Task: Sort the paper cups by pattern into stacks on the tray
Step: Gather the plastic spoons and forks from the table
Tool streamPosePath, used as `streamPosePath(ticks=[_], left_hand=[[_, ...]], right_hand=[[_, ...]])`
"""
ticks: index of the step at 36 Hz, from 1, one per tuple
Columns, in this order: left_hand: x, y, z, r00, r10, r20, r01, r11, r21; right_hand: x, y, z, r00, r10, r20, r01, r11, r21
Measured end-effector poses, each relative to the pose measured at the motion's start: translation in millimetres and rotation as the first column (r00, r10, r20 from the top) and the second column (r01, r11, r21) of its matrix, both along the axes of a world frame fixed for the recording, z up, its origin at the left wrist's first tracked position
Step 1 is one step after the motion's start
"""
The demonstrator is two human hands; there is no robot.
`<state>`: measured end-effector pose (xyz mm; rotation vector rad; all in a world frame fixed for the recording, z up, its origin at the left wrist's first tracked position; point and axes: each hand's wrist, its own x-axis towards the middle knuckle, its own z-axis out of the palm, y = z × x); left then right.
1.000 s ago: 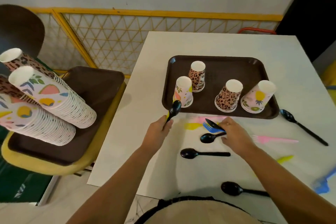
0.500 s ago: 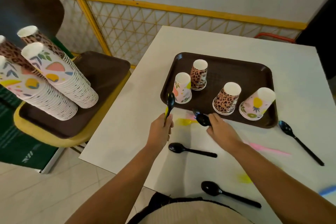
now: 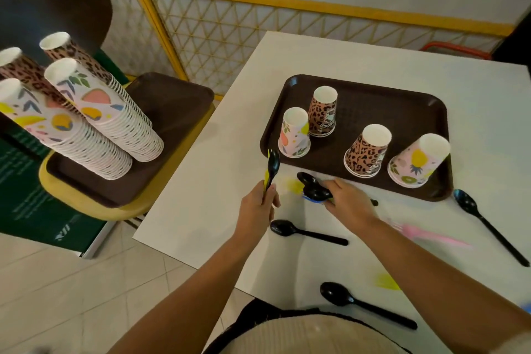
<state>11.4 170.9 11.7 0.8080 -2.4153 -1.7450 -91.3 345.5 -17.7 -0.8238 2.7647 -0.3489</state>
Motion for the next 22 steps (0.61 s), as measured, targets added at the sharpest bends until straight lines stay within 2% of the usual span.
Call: streamPosePath(ticks=[7,11,15,19,22], left_hand=[[-4.0,-4.8,0.6,1.000,0.006,-0.001,-0.006,1.000,-0.021],[-8.0,-4.4,3.3,1.000,-0.021,-0.014,0.021,0.998,-0.064],[-13.8,-6.5,3.9,0.998,-0.053,-0.040,0.049,0.994,-0.097],[-20.1,-7.0,3.9,0.995,-0.078,-0.059,0.074,0.995,-0.072],[-25.8,-5.8,3.3,0.996,-0.076,-0.051,0.075,0.997,-0.009]], right_hand=[[11.9,-8.2,11.6,0.997,-0.037,0.068,0.022,0.977,0.210],[26.3,-8.7,18.6,0.983,-0.065,0.174,0.050,0.995,0.085],[38.9,-5.0,22.3,0.974,0.044,0.224,-0.032,0.998,-0.060],[45.6,-0.3,20.9,0.951,0.173,0.256,-0.167,0.985,-0.043],[51.1,2.6,20.2,0.953,0.170,0.250,-0.174,0.985,-0.006]])
